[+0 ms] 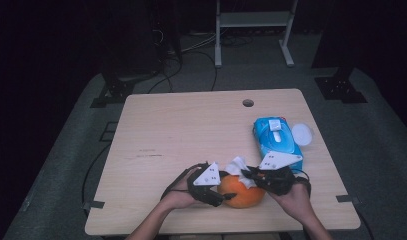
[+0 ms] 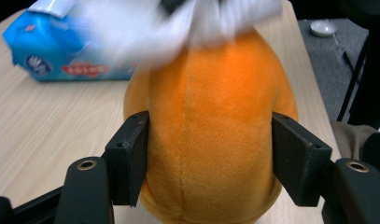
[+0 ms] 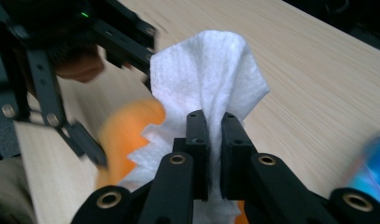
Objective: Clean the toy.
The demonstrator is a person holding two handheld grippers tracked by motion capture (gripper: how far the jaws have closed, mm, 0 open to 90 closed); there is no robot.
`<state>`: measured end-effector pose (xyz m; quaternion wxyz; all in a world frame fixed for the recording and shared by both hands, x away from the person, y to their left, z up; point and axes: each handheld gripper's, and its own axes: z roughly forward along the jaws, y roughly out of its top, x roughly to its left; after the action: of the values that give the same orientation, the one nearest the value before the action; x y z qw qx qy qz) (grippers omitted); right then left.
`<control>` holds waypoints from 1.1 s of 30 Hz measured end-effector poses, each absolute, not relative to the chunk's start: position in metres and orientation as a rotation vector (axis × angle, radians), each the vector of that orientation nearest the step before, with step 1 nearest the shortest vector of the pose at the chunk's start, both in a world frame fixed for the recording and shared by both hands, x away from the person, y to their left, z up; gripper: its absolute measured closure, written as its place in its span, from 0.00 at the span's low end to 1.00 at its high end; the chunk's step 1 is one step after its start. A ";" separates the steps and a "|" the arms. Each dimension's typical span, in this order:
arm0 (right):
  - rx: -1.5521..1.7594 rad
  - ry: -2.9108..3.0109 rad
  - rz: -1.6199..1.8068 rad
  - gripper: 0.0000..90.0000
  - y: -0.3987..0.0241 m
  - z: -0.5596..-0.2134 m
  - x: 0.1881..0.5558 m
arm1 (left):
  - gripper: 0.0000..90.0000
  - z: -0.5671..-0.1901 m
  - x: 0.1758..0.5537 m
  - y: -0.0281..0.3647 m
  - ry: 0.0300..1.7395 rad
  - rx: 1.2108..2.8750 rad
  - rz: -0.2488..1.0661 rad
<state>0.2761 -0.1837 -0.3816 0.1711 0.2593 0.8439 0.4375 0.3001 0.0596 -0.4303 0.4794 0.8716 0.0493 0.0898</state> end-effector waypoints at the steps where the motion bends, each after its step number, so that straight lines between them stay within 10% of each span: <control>1: 0.760 2.394 1.244 0.92 -0.189 -0.382 0.278 | 0.38 -0.433 0.303 0.062 0.151 2.109 0.202; 10: 0.814 2.359 1.280 0.92 -0.193 -0.389 0.278 | 0.14 -0.423 0.310 0.059 0.233 2.014 0.077; 16: 0.726 2.391 1.282 0.92 -0.181 -0.386 0.273 | 0.36 -0.429 0.307 0.062 0.189 2.050 0.085; 33: 0.761 2.382 1.337 0.92 -0.194 -0.394 0.273 | 0.39 -0.438 0.321 0.087 0.245 2.056 0.059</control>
<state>0.2727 -0.1945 -0.3939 0.1524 0.2653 0.8302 0.4659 0.3209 0.0871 -0.4383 0.5100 0.8538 0.1017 0.0246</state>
